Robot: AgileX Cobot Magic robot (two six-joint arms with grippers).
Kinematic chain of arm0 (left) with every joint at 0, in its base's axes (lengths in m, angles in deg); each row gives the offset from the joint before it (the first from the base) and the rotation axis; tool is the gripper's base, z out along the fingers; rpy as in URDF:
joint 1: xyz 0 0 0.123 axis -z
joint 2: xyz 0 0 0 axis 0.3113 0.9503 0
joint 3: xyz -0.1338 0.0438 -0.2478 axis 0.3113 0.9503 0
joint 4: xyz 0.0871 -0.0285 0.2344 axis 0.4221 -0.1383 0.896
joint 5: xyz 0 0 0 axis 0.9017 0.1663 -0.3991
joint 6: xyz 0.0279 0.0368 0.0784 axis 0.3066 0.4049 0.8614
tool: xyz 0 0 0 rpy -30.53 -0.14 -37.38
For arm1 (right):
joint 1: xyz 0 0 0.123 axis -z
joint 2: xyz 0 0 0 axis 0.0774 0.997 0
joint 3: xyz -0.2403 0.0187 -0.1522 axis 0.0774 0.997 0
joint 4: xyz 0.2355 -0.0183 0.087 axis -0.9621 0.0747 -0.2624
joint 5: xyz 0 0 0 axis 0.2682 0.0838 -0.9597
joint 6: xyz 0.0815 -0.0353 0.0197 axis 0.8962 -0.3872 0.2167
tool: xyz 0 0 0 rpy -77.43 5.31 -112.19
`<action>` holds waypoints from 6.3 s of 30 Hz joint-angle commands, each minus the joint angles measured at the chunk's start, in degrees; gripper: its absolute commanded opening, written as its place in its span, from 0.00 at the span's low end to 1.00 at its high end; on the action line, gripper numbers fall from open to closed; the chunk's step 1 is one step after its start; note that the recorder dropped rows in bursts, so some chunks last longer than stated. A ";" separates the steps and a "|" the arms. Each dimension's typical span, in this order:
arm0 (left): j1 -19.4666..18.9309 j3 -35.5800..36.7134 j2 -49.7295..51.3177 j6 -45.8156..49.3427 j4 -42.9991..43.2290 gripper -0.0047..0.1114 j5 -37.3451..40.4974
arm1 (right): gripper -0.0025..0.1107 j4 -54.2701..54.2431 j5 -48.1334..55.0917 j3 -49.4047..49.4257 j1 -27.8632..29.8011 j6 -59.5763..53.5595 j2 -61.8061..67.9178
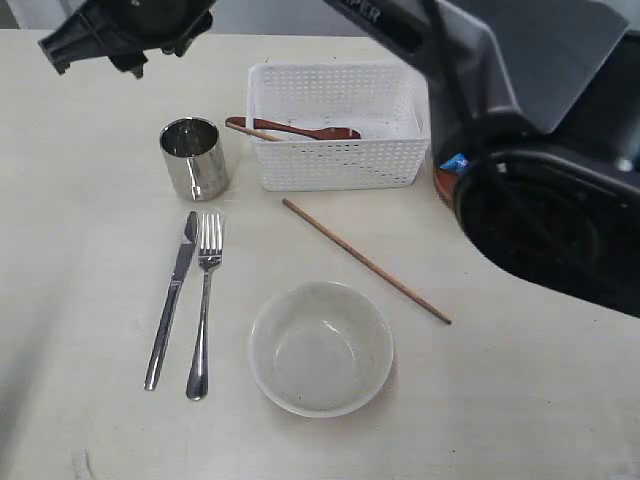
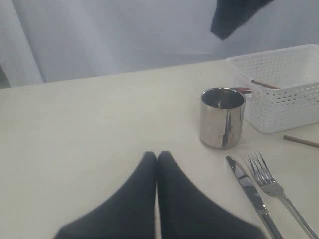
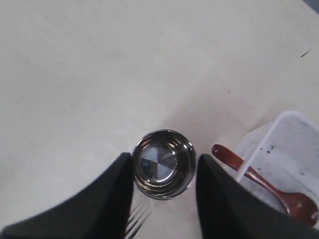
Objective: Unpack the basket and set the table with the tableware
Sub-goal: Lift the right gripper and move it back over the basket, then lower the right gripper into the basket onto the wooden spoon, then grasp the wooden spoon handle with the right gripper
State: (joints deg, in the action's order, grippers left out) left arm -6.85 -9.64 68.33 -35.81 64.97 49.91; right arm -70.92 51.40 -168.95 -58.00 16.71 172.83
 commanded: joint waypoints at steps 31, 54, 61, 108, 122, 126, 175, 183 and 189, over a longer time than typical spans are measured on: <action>-0.01 0.10 -0.15 -0.20 0.24 0.04 -0.45 | 0.02 1.35 -5.00 50.33 22.39 -3.28 -28.73; -0.01 0.10 -0.15 -0.20 0.24 0.04 -0.45 | 0.02 -20.53 -14.95 57.19 25.17 -17.92 -32.01; -0.01 0.10 -0.15 -0.20 0.24 0.04 -0.45 | 0.02 -20.55 -19.64 57.19 25.17 -20.61 -31.90; -0.01 0.10 -0.15 -0.20 0.24 0.04 -0.45 | 0.42 -20.65 -19.51 29.47 22.99 -33.36 -6.19; -0.01 0.10 -0.15 -0.20 0.24 0.04 -0.45 | 0.50 -17.30 -9.48 17.34 21.41 -32.59 2.24; -0.01 0.10 -0.15 -0.20 0.24 0.04 -0.45 | 0.50 -17.30 -9.65 17.17 21.41 -32.92 2.24; -0.01 0.10 -0.15 -0.20 -0.16 0.04 -0.45 | 0.02 -9.60 -9.43 17.17 21.36 -46.16 9.03; -0.01 0.10 -0.15 -0.20 -0.16 0.04 -0.45 | 0.02 -7.17 -7.85 17.17 21.36 -46.54 6.88; -0.01 0.10 -0.15 -0.20 -0.16 0.04 -0.45 | 0.02 -7.14 -8.01 17.17 21.27 -47.66 5.14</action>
State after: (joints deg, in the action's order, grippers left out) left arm -6.85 -9.64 68.33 -35.81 64.97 49.91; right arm -78.52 43.14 -151.80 -36.94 -29.88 179.60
